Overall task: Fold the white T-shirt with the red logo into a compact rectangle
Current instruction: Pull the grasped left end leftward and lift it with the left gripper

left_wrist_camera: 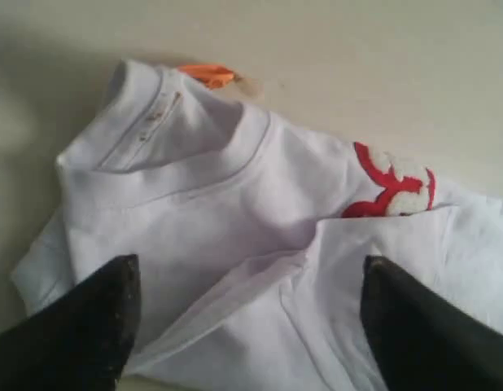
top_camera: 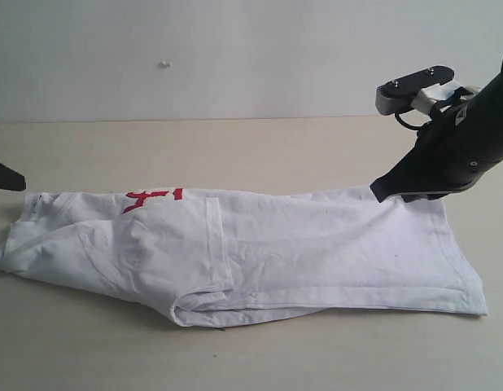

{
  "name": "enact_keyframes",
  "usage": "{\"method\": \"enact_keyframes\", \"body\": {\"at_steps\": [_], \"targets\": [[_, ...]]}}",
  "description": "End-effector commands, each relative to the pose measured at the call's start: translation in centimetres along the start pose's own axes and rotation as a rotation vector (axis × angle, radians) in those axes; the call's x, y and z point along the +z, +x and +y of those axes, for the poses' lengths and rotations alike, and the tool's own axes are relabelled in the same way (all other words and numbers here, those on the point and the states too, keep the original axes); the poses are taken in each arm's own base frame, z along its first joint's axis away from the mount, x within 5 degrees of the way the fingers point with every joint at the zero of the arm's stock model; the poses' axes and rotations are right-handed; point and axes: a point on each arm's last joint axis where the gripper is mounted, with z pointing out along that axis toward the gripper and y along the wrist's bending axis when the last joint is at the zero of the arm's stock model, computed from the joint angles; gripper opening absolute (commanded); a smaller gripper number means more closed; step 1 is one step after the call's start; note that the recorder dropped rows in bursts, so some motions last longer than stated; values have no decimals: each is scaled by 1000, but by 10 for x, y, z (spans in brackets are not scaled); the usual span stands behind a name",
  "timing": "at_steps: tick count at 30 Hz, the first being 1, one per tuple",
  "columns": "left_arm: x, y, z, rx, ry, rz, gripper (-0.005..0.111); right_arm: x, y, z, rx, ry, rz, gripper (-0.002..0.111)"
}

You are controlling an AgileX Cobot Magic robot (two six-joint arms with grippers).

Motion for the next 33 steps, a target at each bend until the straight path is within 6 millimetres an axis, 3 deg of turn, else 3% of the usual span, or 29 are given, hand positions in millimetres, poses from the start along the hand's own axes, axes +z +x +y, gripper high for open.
{"method": "enact_keyframes", "body": {"at_steps": [1, 8, 18, 25, 29, 33], "targets": [[21, 2, 19, -50, 7, 52, 80, -3, -1, 1, -2, -8, -12, 0], [22, -15, 31, 57, -115, 25, 79, -3, 0, 1, -3, -10, -4, 0], [40, 0, 47, 46, -96, 157, 79, -3, 0, 1, -13, -10, -2, 0], [53, 15, 38, 89, 67, 286, 79, -3, 0, 1, -18, -10, -4, 0], [70, 23, 16, 178, 113, 355, 64, -3, 0, 1, -18, -9, -6, 0], [83, 29, -1, 228, 121, 379, 35, -3, 0, 1, -18, -9, -6, 0]]}}
